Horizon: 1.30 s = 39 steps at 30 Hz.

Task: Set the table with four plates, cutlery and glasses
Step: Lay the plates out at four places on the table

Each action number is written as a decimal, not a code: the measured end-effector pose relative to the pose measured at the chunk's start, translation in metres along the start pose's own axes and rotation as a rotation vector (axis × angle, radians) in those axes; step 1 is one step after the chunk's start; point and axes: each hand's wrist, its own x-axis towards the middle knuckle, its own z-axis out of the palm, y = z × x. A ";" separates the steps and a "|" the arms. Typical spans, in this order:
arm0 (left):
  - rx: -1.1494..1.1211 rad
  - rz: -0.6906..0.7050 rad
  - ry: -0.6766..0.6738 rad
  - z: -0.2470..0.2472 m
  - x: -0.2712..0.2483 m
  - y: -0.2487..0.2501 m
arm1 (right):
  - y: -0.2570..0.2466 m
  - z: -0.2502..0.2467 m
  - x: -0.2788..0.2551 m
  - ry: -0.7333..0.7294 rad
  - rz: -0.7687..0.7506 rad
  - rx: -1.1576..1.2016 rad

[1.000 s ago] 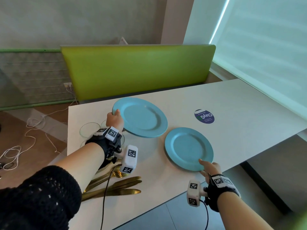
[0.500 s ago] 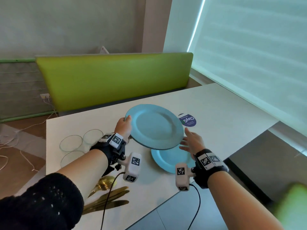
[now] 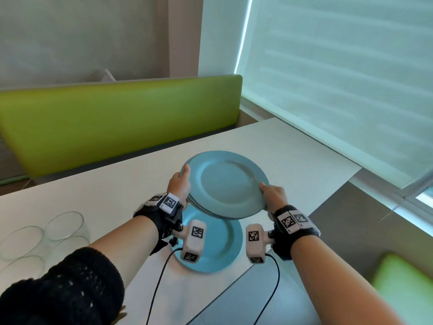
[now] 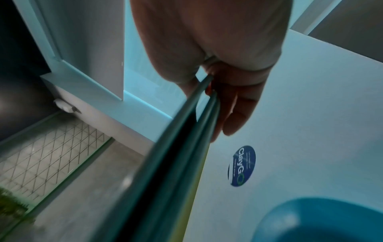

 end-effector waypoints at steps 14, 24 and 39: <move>0.116 0.006 0.374 0.063 0.074 0.014 | 0.000 -0.106 0.125 0.148 0.200 0.127; 0.131 -0.063 0.513 0.050 0.092 0.010 | 0.062 -0.118 0.156 0.087 0.441 0.293; 0.059 -0.061 0.479 0.082 0.100 0.000 | 0.087 -0.112 0.197 0.122 0.481 0.078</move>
